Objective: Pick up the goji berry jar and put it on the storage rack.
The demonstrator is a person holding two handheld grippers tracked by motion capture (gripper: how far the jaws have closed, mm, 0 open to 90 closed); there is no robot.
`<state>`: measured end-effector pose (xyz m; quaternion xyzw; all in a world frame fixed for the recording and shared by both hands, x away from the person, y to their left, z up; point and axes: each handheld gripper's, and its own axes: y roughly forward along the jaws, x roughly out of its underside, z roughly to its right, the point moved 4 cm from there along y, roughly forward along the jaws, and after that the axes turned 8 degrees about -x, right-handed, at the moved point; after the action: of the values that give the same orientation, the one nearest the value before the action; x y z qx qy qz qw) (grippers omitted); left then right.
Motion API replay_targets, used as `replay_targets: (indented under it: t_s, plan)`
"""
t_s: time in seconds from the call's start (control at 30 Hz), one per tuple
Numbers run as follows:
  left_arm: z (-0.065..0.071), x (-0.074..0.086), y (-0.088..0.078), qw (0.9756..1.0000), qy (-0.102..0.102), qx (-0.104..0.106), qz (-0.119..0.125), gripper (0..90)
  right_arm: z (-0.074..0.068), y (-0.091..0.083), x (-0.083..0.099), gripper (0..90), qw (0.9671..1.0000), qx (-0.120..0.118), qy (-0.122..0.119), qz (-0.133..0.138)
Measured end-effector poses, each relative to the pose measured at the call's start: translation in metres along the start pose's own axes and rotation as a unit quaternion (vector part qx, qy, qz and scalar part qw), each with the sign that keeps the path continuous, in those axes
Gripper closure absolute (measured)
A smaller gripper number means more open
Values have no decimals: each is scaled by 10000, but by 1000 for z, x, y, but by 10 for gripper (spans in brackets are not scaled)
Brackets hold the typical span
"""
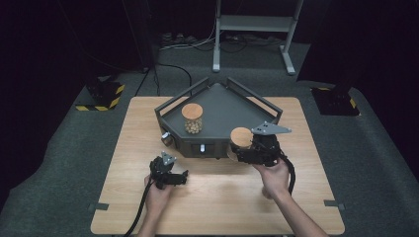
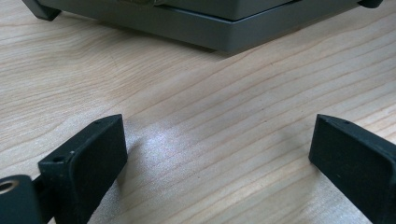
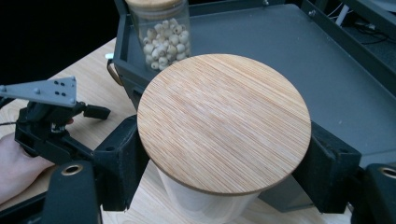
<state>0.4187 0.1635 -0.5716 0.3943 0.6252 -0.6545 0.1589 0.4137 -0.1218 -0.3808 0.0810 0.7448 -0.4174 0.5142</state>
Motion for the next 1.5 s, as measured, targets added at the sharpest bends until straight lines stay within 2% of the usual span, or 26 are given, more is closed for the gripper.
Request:
replay_targets:
  t_s: [0.43,0.9,1.07,1.37,1.5]
  plan:
    - [0,0,0,10000,3,1,-1,43,7,2,-26,257,10000,-73,68,1]
    - [0,0,0,10000,1,4,-3,43,12,22,-53,256,9999,-18,65,-94]
    - [0,0,0,10000,2,2,-3,43,19,30,-55,256,9998,60,131,-147]
    - [0,0,0,10000,4,3,-3,43,40,42,-54,256,9986,238,467,-112]
    - [0,0,0,10000,2,-1,-1,43,46,47,-53,257,9980,358,491,-174]
